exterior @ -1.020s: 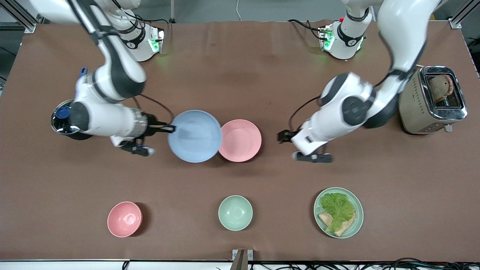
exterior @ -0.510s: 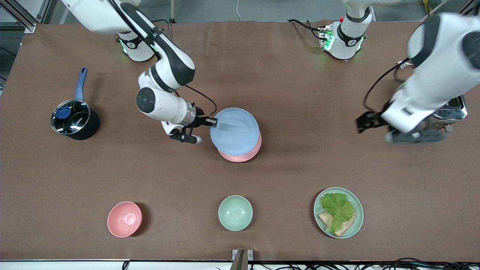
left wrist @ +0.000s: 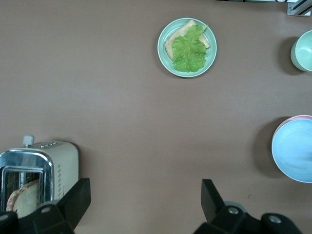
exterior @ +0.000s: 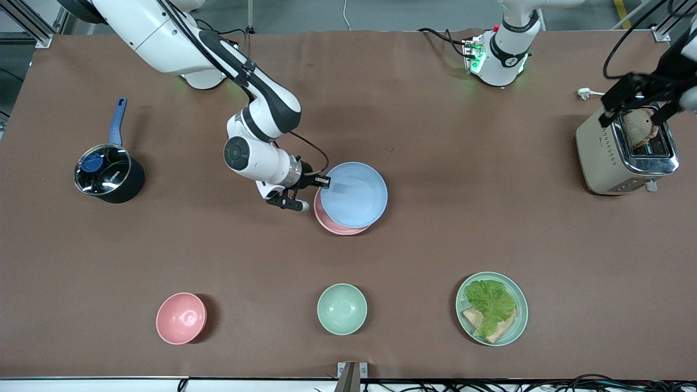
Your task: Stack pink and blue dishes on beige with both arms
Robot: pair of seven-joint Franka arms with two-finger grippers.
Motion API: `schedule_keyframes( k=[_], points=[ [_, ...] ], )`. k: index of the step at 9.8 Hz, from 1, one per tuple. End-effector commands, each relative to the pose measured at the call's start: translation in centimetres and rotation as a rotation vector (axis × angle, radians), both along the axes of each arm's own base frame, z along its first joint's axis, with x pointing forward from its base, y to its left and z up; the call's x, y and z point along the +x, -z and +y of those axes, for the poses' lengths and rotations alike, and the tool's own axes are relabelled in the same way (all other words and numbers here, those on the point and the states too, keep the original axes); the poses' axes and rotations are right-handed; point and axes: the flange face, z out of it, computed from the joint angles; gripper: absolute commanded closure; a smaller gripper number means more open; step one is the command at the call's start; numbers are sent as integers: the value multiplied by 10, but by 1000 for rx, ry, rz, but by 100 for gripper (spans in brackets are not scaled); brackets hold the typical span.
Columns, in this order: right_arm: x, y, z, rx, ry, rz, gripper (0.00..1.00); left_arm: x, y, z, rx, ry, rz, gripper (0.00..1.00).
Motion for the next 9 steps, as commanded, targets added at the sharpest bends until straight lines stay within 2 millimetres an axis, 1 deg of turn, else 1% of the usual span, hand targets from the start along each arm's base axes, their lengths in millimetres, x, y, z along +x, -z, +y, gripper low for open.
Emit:
schedule_keyframes(
  k=[1,2,3,4,5,6,7,8,9],
  points=[
    [-6,0,-1,-10,-10,-11,95,10,10,0,0,4,78,0],
    [-6,4,-6,-22,-20,-13,94,20,4,-1,1,5,98,0],
    [-5,6,-10,-32,-26,-16,94,26,3,-3,1,9,101,0],
    [0,7,-19,-34,-24,-14,94,31,12,-3,1,0,119,0],
    [1,9,-24,-34,-36,-18,94,33,16,-1,1,-1,126,0],
    [-1,9,-22,-33,-41,-20,87,33,17,2,1,-1,127,0],
    [0,10,-24,-35,-40,-13,66,34,17,5,4,-6,125,0],
    [1,9,-25,-36,-34,-13,32,32,19,5,4,-6,128,0],
    [2,3,-24,-35,-34,-24,0,33,20,3,8,1,128,0]
  ],
)
